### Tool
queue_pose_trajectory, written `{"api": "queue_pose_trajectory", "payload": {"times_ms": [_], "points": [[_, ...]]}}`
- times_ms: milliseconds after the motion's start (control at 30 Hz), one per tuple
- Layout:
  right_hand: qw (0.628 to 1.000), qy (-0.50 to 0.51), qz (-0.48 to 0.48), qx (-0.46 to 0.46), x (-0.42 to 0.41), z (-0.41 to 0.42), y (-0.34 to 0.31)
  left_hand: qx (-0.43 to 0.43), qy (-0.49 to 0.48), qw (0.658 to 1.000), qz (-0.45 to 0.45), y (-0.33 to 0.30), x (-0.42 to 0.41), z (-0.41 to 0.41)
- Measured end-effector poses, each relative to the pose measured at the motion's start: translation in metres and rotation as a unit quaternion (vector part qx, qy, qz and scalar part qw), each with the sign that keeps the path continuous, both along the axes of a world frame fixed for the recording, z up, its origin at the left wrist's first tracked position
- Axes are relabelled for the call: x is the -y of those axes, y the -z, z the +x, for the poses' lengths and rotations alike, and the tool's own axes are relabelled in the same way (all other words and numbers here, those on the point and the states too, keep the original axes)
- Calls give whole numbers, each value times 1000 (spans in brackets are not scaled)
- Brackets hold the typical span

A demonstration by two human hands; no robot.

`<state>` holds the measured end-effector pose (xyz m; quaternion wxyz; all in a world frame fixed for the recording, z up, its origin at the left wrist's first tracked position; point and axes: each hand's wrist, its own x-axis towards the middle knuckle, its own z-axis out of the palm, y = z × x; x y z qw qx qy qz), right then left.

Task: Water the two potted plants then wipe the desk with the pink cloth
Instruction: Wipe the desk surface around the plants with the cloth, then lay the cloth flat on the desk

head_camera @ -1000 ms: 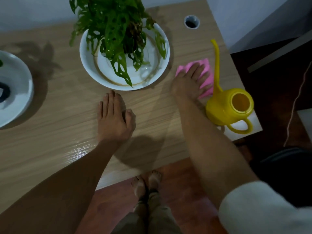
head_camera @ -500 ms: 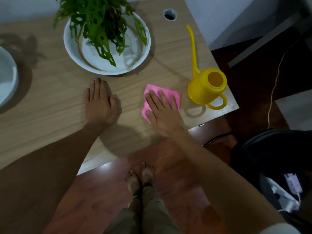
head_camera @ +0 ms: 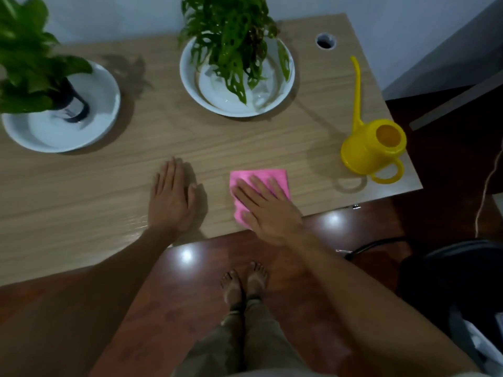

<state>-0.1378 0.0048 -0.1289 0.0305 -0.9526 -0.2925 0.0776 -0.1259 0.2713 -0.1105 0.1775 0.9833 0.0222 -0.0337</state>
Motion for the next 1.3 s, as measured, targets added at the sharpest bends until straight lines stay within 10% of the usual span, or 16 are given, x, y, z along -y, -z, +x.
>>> {"api": "queue_pose_trajectory", "payload": {"times_ms": [100,267,467,633,700,767,900,1033,1300], "points": [[1000,13,3,-5,39,12,-5,-12,-25,1000,2,-3,-21,-25],[948,314,36,-33,-29,68,-16,-14,-87,996,-3,0,-53,-55],[998,-2,35,-43,-129,9,-7,29,-100,994,-30,-13,-66,-62],[964,-133,79,-217,-99,-15,-14,8,-55,998,-29,-37,-53,-44],[903,1,143,-406,-91,-11,-36,-6,-35,997,-76,-49,-43,-36],[752,224,283,-552,-84,3,-68,-18,-19,987,-158,-59,-32,-26],[575,372,415,-599,-47,41,-105,-105,-137,896,-409,-78,-3,-2],[518,402,487,-577,-18,57,-121,-239,-182,763,-573,-98,20,14],[420,364,580,-595,12,70,-107,-228,-151,804,-528,-110,54,38]]}}
